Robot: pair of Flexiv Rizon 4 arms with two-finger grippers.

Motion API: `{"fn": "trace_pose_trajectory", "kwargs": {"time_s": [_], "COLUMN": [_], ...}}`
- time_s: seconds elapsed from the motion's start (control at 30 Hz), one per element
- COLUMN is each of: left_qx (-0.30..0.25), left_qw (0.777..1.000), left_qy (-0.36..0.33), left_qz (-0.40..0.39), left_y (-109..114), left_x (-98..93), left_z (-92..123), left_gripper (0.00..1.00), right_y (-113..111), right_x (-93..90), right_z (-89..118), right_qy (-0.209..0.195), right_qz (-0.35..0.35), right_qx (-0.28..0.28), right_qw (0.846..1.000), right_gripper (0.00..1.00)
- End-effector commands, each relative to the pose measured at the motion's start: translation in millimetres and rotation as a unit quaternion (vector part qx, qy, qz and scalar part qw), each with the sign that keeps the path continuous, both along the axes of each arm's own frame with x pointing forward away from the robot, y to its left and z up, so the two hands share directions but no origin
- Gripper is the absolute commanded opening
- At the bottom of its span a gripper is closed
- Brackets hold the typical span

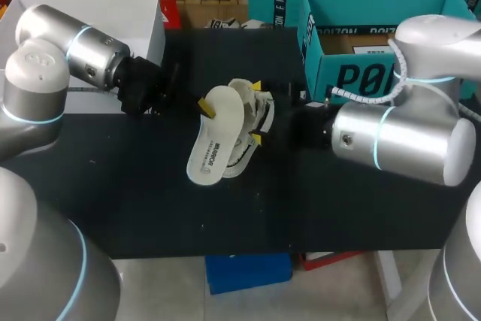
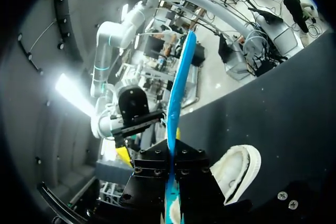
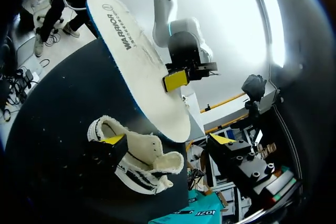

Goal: Take the shoe out of the shoebox, open the shoe tongue, remove and reinsert the insole, then place the shoe into the shoebox

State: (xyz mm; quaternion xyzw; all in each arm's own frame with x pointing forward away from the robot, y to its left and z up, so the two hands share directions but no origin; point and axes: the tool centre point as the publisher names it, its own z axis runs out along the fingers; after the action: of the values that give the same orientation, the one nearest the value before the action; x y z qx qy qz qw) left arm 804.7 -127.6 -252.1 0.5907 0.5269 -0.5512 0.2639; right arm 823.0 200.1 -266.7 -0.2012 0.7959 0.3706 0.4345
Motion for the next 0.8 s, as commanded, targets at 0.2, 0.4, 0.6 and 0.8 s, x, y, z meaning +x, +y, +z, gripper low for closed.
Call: {"fn": "trace_pose_trajectory", "kwargs": {"time_s": [0.2,0.4,0.6,0.8], "left_qx": [0.002,0.002,0.001,-0.001], "left_qw": [1.000,1.000,1.000,1.000], "left_qy": [-0.002,-0.002,-0.002,-0.002], "left_qz": [0.002,0.000,0.000,0.002], "left_y": [-1,-1,0,1], "left_x": [-4.6,-6.2,-8.7,-8.9], "left_z": [-1,-1,-3,-3], "left_gripper": [0.00,0.00,0.00,0.00], "right_y": [-21,-29,-26,-26], "right_x": [-1.6,-7.8,-13.1,-13.7], "right_z": [6,8,10,11], "right_qy": [0.088,0.131,0.136,0.140], "right_qz": [0.036,0.035,0.051,0.050], "right_qx": [-0.041,-0.053,-0.057,-0.064], "right_qw": [0.995,0.989,0.988,0.987], "right_gripper": [1.00,1.00,1.00,1.00]}}
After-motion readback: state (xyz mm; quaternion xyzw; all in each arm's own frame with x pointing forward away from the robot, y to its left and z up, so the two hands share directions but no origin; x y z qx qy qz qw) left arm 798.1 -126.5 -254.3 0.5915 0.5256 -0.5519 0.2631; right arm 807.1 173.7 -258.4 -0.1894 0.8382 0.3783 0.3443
